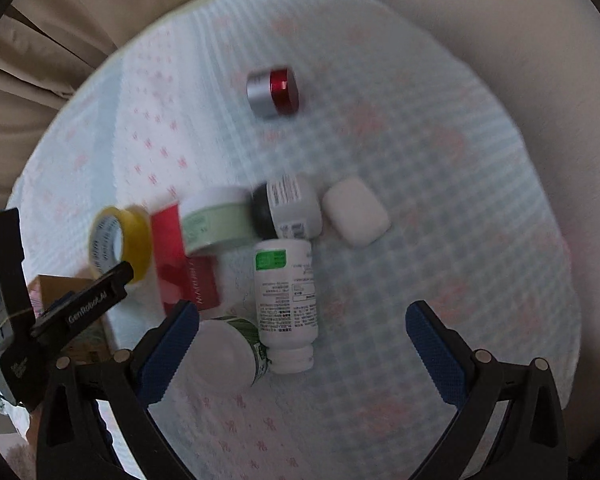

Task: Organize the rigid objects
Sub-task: 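Grasp the yellow tape roll with the left tool while the right tool grasps the white pill bottle, then carry tape and pill bottle into the cardboard box and open both tools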

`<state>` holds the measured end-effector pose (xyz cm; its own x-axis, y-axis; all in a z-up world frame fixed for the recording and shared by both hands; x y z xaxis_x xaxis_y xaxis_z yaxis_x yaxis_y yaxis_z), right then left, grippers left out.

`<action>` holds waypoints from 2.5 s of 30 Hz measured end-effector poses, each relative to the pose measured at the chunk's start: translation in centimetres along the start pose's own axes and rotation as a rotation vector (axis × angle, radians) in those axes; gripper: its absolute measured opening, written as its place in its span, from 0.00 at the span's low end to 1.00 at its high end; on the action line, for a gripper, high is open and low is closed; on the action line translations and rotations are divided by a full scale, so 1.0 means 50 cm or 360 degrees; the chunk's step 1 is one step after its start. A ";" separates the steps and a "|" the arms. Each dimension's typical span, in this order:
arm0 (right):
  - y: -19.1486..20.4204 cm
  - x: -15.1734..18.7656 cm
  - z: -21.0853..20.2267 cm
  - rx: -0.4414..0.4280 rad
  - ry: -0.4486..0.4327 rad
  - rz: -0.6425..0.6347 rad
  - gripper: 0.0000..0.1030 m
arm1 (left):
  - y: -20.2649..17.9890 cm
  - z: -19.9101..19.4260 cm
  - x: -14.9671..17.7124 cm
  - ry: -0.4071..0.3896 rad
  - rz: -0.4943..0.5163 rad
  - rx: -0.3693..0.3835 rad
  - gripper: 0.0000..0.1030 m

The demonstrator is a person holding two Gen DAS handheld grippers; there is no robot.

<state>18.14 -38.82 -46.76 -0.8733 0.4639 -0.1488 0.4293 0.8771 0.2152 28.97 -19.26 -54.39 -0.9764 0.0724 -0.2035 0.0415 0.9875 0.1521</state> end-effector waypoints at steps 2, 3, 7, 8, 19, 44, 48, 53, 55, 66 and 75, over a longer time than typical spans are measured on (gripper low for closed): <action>0.005 0.001 0.031 0.0004 0.0038 -0.0001 1.00 | 0.000 0.021 0.001 0.0008 -0.0002 -0.0029 1.00; 0.006 0.002 0.044 0.0007 0.0055 -0.0003 1.00 | 0.001 0.032 0.000 0.0004 -0.0006 -0.0047 1.00; 0.003 0.004 0.094 0.0026 0.0126 0.0005 0.94 | 0.008 0.066 -0.014 -0.0015 -0.0040 -0.0096 1.00; 0.000 0.005 0.106 0.0027 0.0148 0.0018 0.94 | 0.010 0.075 -0.018 -0.0013 -0.0049 -0.0103 1.00; 0.002 0.001 0.168 0.0051 0.0244 0.0019 0.64 | 0.013 0.105 -0.094 -0.0103 -0.0061 0.0008 1.00; 0.039 -0.039 0.043 0.0007 -0.0017 -0.0041 0.45 | 0.038 -0.141 -0.097 -0.0392 -0.0007 0.0056 0.97; 0.048 -0.032 -0.041 -0.0034 -0.0111 -0.0079 0.45 | 0.059 -0.258 -0.074 -0.0505 -0.0038 0.0064 0.97; 0.089 -0.010 -0.158 -0.0077 -0.0229 -0.0178 0.45 | 0.125 -0.409 -0.046 -0.0634 -0.0082 0.0098 0.97; 0.103 0.003 -0.223 -0.0089 -0.0268 -0.0222 0.45 | 0.155 -0.468 -0.031 -0.0682 -0.0094 0.0109 0.97; 0.274 0.040 -0.400 -0.0198 -0.0445 -0.0441 0.45 | 0.384 -0.640 0.006 -0.0843 -0.0150 0.0105 0.97; 0.494 0.121 -0.403 -0.0339 -0.0468 -0.0443 0.45 | 0.607 -0.584 0.007 -0.0795 -0.0016 0.0116 0.97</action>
<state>18.82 -16.88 -22.89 -0.8329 0.2566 -0.4903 0.1038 0.9427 0.3170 23.73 6.66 -21.61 -0.7570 0.1035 -0.6452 0.0650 0.9944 0.0833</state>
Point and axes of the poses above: each gripper's, at about its wrist camera, not at the fingertips, and z roughly the way its jaws point, y to its left, x to its underside, the point moved 9 cm from there along z, roughly the way its jaws point, and after that the axes turned 4 degrees about -x, right-handed, at the moved point
